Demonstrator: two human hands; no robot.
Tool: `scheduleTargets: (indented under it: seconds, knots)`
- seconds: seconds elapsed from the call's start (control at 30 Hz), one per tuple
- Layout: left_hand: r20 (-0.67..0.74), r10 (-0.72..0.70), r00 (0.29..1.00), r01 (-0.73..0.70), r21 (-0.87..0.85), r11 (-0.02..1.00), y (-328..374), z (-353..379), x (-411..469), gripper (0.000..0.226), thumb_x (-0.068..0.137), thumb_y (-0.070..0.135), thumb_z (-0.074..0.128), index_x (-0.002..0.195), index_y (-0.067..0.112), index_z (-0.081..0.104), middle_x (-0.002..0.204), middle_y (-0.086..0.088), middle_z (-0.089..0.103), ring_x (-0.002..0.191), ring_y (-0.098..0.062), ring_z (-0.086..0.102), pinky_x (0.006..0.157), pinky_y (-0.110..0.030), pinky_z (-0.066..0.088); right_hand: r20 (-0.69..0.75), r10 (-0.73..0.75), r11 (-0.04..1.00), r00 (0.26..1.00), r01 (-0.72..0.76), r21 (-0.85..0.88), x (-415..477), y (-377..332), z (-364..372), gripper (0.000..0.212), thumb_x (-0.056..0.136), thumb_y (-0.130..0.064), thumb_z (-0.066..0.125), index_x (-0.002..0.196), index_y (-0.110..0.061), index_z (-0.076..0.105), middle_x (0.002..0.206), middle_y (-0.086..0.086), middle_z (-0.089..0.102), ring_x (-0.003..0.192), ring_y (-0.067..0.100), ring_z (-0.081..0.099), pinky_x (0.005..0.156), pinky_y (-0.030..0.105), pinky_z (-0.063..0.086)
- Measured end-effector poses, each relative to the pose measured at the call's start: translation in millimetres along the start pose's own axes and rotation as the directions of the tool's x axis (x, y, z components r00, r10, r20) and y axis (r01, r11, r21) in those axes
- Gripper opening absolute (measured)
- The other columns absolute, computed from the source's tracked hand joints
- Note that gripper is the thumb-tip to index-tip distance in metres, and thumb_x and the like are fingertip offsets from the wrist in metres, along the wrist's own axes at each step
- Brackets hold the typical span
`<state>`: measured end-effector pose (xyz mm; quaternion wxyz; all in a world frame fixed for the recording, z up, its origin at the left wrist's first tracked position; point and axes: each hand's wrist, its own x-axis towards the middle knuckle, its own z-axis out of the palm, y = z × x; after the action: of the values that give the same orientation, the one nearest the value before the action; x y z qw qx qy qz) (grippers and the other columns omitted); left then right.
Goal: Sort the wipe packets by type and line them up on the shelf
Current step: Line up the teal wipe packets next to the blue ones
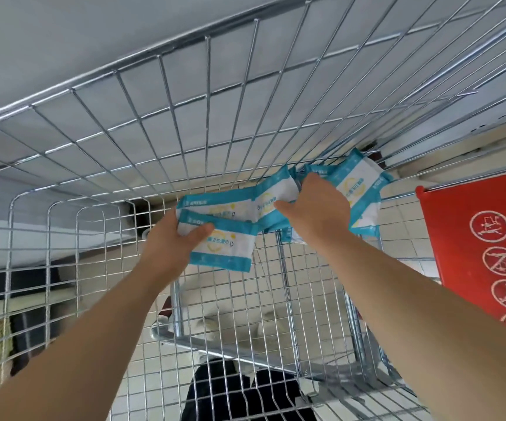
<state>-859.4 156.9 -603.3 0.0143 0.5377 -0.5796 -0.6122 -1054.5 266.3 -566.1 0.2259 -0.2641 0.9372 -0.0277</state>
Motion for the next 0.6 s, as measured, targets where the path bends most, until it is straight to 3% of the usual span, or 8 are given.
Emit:
scheduleTargets:
  seconds: [0.07,0.17,0.3,0.43,0.5,0.6]
  knots:
    - [-0.046,0.014,0.999,-0.014,-0.016,1.000,-2,0,-2,0.026,0.089,0.023,0.066,0.112,0.016,0.056,0.097,0.002,0.070,0.079,-0.008,0.069,0.054,-0.015,0.054,0.008,0.002,0.995,1.000,-0.003,0.101,1,-2,4,0.032,0.086,-0.036,0.063,0.100,-0.012,0.047,0.086,0.001,0.052,0.082,0.023,0.054,0.063,0.032,0.036]
    - [-0.073,0.020,0.997,-0.023,-0.038,0.999,-3,-5,-5,0.029,0.091,0.023,0.064,0.116,0.015,0.051,0.100,0.002,0.069,0.080,-0.009,0.070,0.055,-0.017,0.054,-0.005,-0.040,0.935,0.999,0.039,0.353,-3,-2,15,0.015,0.082,-0.018,0.062,0.085,-0.016,0.048,0.075,-0.001,0.052,0.075,0.022,0.052,0.058,0.029,0.034]
    - [-0.073,0.026,0.997,-0.028,-0.019,0.999,-3,-14,-11,0.024,0.092,0.023,0.063,0.113,0.019,0.051,0.097,0.005,0.068,0.078,-0.008,0.069,0.054,-0.017,0.054,-0.038,-0.053,0.764,0.998,0.064,0.642,-19,-4,16,0.024,0.078,-0.002,0.062,0.083,-0.021,0.048,0.080,-0.002,0.051,0.069,0.011,0.047,0.048,0.013,0.036]
    - [-0.104,0.072,0.992,-0.068,0.037,0.997,0,-24,-25,0.016,0.091,0.026,0.064,0.105,0.019,0.060,0.090,0.007,0.070,0.068,0.001,0.067,0.053,-0.013,0.050,-0.020,0.043,0.580,0.999,-0.009,0.815,-39,-7,4,0.038,0.077,0.000,0.067,0.104,-0.021,0.049,0.093,-0.004,0.059,0.076,0.006,0.058,0.055,0.009,0.045]
    - [-0.115,0.078,0.990,-0.075,0.034,0.997,5,-30,-37,0.016,0.090,0.030,0.065,0.101,0.019,0.061,0.087,0.008,0.071,0.066,0.002,0.067,0.052,-0.014,0.050,-0.027,0.039,0.603,0.999,-0.002,0.797,-50,-8,-8,0.031,0.076,-0.003,0.069,0.101,-0.016,0.055,0.086,-0.005,0.061,0.069,-0.001,0.056,0.051,0.005,0.042]
    - [-0.156,0.097,0.983,-0.089,0.058,0.994,17,-40,-61,0.020,0.089,0.036,0.065,0.102,0.022,0.062,0.090,0.007,0.072,0.079,-0.008,0.068,0.064,-0.026,0.053,-0.052,-0.044,0.691,0.998,0.068,0.719,-68,-9,-29,0.007,0.076,-0.010,0.069,0.079,-0.011,0.062,0.067,-0.004,0.058,0.052,0.001,0.046,0.044,0.009,0.035]
